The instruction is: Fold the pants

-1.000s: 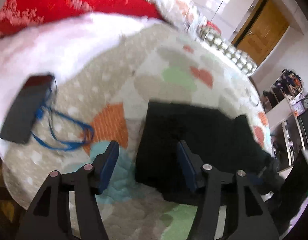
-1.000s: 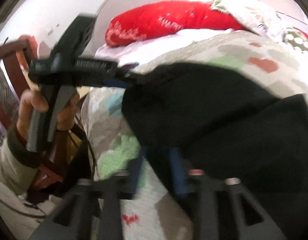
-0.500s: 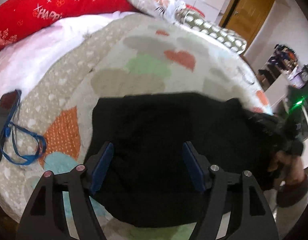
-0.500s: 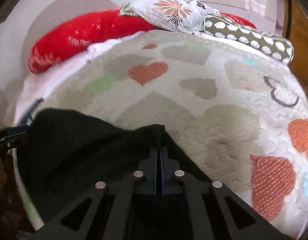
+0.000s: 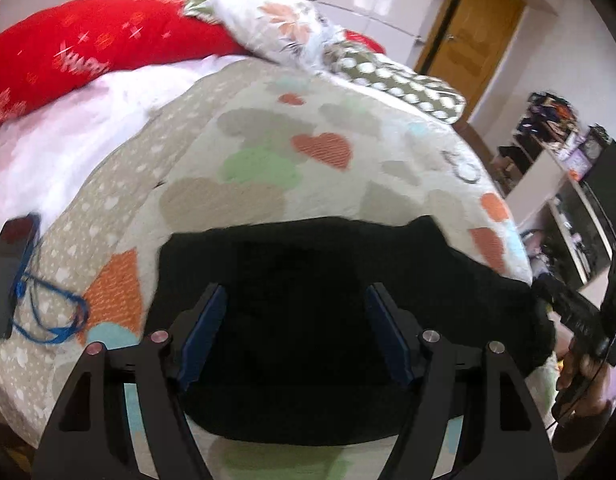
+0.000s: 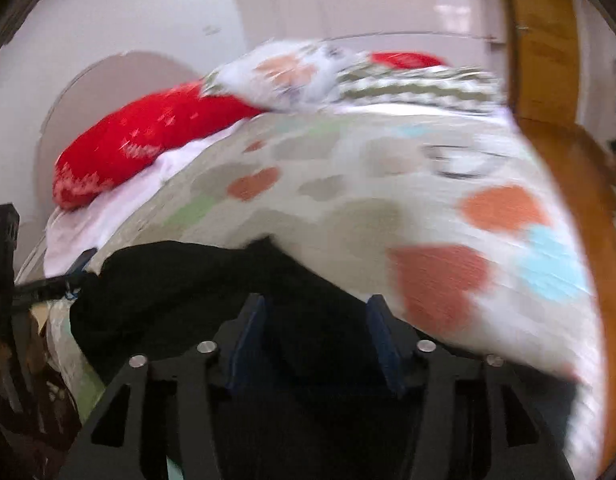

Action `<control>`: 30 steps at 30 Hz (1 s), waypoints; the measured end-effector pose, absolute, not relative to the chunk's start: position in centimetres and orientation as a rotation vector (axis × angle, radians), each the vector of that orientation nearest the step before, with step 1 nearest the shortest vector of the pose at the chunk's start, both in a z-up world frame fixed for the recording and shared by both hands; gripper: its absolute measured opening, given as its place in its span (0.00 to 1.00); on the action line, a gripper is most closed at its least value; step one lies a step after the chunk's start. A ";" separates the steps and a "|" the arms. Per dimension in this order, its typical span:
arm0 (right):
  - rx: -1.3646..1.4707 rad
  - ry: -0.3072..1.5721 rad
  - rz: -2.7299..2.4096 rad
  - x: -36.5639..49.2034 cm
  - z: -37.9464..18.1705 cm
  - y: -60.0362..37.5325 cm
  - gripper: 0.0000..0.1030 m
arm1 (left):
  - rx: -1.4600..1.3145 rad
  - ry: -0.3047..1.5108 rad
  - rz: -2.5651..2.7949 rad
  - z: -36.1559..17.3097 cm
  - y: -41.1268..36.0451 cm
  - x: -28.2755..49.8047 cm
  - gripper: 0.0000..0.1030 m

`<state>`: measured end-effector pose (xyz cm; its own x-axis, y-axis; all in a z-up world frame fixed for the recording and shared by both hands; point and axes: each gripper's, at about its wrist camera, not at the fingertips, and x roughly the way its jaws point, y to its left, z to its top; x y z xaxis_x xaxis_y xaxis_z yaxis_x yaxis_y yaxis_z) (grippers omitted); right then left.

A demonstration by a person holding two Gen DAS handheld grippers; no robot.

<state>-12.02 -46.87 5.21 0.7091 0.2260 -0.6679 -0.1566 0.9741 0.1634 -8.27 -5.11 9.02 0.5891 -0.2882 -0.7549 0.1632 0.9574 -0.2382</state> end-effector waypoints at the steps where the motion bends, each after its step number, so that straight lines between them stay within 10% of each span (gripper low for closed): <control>1: 0.069 0.760 0.151 -13.2 5.3 -48.5 0.54 | -0.150 0.902 -0.277 9.1 -5.6 -8.2 0.70; 10: 0.124 0.798 0.045 -15.3 2.2 -55.2 0.51 | -0.164 0.990 -0.314 7.6 -7.5 -7.9 0.70; 12: 0.124 0.813 0.064 -14.5 1.8 -54.9 0.17 | -0.165 1.001 -0.305 7.2 -7.2 -7.9 0.70; 14: 0.111 0.813 0.078 -14.5 1.7 -55.0 0.04 | -0.173 1.014 -0.292 6.8 -6.8 -7.8 0.70; 26: 0.163 0.833 -0.090 -14.5 0.2 -58.7 0.04 | -0.166 1.059 -0.270 4.9 -6.2 -8.3 0.70; 30: 0.240 0.766 -0.100 -16.4 2.1 -59.7 0.39 | -0.181 1.041 -0.320 6.3 -6.6 -8.9 0.70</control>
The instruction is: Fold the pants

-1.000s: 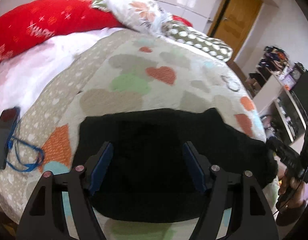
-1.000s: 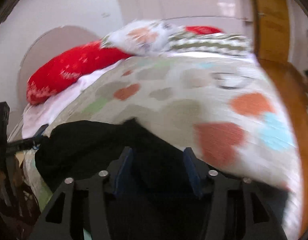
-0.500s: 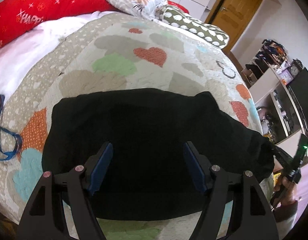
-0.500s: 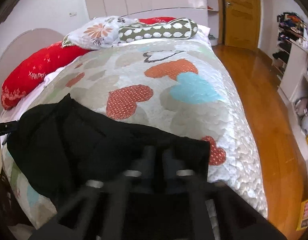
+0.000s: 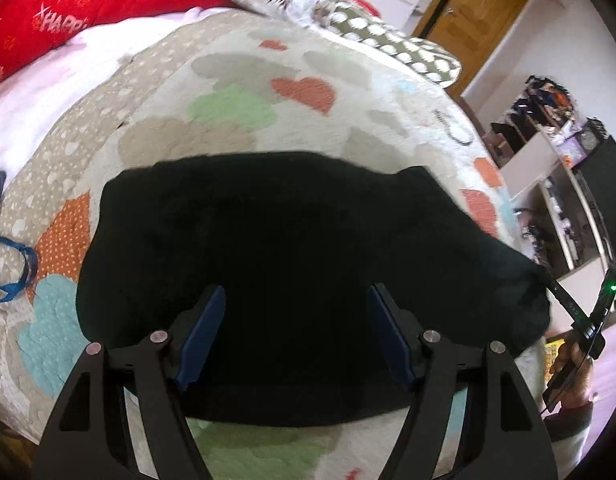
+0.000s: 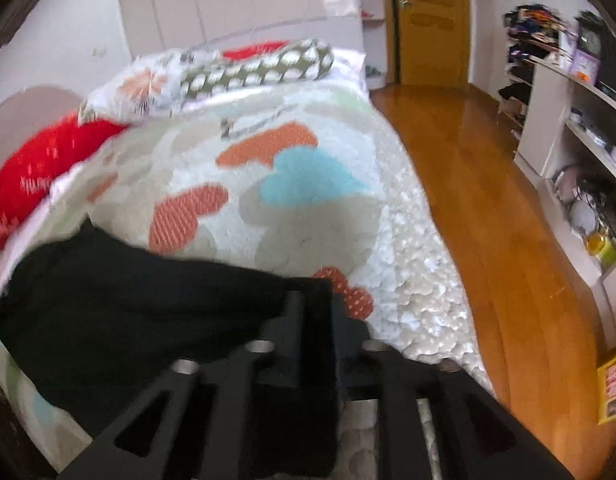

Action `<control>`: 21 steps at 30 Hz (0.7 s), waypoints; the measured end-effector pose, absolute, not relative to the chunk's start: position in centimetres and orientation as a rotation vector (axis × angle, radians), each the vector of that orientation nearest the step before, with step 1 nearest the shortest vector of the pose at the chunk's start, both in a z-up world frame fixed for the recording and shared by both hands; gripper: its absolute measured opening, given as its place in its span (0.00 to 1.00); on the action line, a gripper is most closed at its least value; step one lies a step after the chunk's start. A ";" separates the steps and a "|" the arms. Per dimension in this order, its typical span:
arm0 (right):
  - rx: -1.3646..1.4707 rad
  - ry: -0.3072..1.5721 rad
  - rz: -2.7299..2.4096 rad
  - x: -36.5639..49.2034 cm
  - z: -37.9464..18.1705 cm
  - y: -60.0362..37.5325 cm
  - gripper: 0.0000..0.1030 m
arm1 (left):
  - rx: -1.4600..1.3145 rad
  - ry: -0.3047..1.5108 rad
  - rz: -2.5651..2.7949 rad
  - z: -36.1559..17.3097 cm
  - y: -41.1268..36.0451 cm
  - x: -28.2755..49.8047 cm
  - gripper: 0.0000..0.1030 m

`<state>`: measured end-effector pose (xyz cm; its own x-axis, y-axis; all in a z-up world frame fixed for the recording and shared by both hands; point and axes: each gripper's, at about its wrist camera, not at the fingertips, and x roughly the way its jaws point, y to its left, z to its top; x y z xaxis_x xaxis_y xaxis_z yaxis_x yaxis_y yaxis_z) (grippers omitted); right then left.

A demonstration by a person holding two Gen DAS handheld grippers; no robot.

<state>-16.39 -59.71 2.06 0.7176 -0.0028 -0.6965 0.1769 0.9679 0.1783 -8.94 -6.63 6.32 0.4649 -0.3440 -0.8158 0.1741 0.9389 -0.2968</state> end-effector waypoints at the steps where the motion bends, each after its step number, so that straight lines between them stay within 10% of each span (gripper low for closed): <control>1: 0.249 0.756 -0.088 -17.0 2.7 -59.7 0.41 | -0.171 1.025 -0.337 6.9 -7.0 -9.3 0.70; 21: 0.012 0.918 0.217 -22.5 0.2 -50.4 0.36 | 0.045 1.069 -0.549 4.2 -15.8 -14.4 0.71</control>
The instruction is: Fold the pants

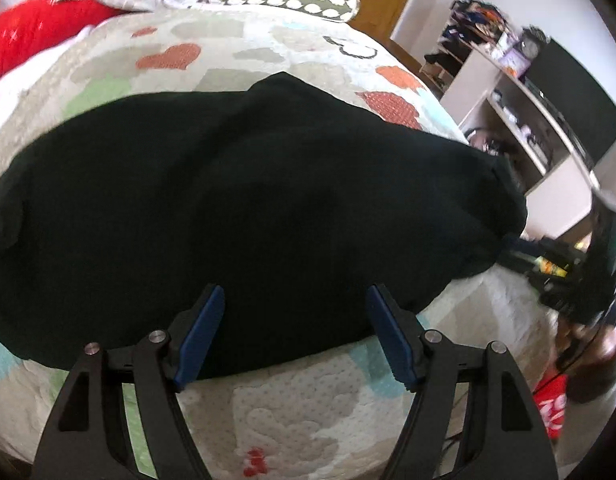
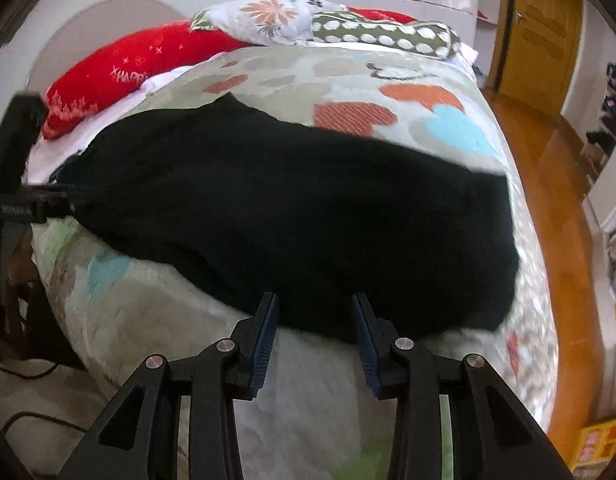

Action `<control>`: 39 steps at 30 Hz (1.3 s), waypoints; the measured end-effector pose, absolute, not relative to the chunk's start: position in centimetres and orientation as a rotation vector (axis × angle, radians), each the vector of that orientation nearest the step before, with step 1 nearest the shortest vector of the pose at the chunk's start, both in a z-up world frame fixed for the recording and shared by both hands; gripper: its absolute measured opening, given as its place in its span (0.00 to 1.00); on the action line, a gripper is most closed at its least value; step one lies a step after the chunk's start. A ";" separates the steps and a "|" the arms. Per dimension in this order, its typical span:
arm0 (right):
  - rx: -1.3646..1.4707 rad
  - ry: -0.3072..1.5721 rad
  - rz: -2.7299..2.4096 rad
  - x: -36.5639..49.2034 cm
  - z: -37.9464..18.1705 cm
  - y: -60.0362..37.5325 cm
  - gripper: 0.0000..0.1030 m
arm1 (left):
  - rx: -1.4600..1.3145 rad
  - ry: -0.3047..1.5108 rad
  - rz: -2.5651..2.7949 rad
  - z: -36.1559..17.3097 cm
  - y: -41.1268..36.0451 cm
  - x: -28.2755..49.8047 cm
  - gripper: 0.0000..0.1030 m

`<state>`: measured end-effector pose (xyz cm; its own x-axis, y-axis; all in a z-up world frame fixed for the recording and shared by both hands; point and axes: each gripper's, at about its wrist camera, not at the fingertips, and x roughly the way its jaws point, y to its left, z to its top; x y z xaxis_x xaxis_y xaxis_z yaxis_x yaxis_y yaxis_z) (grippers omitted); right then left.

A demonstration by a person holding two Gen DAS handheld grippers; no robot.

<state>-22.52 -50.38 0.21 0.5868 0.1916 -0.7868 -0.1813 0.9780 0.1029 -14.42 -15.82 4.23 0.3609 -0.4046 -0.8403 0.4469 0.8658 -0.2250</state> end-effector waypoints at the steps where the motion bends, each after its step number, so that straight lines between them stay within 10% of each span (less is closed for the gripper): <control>1: 0.026 0.914 0.218 -22.7 0.5 -50.7 0.36 | 0.048 1.072 -0.546 4.4 -15.9 -14.4 0.71; 12: -0.106 0.834 0.462 -21.6 1.7 -43.7 0.36 | -0.038 1.058 -0.538 6.3 -14.4 -13.9 0.72; 18: -0.085 0.852 0.481 -21.7 1.5 -44.2 0.01 | -0.040 1.054 -0.548 6.5 -14.1 -14.2 0.72; 27: -0.043 0.887 0.482 -22.7 1.7 -44.3 0.07 | -0.023 1.081 -0.550 5.2 -15.2 -14.0 0.74; 31: -0.001 0.827 0.506 -22.6 3.4 -44.1 0.27 | -0.030 1.064 -0.527 5.5 -15.2 -13.7 0.74; 39: 0.036 0.861 0.462 -20.2 0.6 -41.5 0.27 | 0.015 1.045 -0.482 5.0 -15.7 -13.7 0.74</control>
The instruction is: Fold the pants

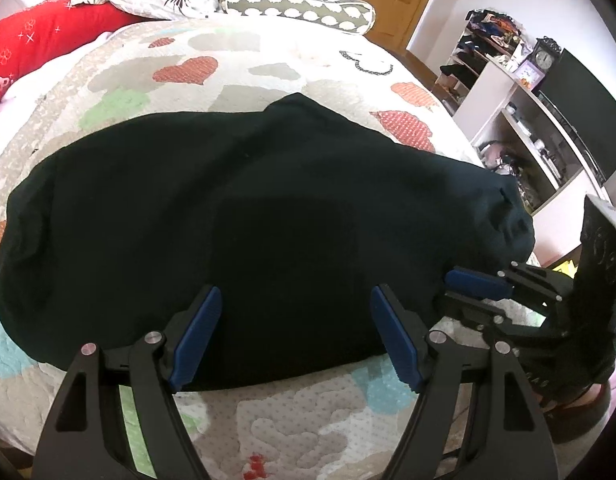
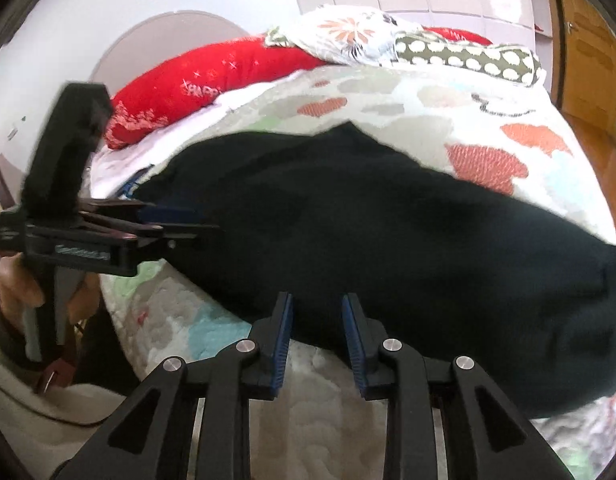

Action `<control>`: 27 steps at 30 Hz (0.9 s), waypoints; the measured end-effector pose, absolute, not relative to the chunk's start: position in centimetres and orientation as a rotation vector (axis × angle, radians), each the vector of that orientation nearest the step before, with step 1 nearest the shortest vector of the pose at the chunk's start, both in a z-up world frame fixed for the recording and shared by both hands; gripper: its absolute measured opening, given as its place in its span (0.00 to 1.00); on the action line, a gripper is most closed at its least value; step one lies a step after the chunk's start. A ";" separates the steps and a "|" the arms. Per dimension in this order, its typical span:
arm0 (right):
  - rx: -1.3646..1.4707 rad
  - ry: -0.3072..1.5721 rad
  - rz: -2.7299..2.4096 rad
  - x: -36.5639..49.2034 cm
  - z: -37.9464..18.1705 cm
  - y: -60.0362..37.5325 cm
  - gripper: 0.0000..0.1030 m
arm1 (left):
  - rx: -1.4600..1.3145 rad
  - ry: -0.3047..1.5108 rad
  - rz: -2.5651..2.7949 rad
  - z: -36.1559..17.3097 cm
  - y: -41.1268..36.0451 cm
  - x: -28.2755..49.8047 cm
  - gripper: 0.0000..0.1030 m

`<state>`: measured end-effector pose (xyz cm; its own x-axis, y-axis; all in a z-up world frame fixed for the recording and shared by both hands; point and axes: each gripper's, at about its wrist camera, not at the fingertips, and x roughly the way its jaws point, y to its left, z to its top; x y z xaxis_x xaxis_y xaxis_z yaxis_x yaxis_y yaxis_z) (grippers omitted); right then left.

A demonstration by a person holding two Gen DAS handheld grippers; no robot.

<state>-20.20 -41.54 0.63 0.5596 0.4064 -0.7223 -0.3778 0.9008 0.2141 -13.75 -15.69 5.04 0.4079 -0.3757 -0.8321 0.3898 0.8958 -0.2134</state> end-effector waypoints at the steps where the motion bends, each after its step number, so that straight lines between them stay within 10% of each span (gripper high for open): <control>1: 0.032 0.862 0.460 -20.3 0.4 -41.6 0.27 | 0.015 1.046 -0.482 4.9 -15.7 -13.7 0.74; 27: 0.240 0.870 0.297 -25.3 1.3 -51.3 0.58 | 0.099 1.038 -0.681 6.6 -23.0 -11.6 0.81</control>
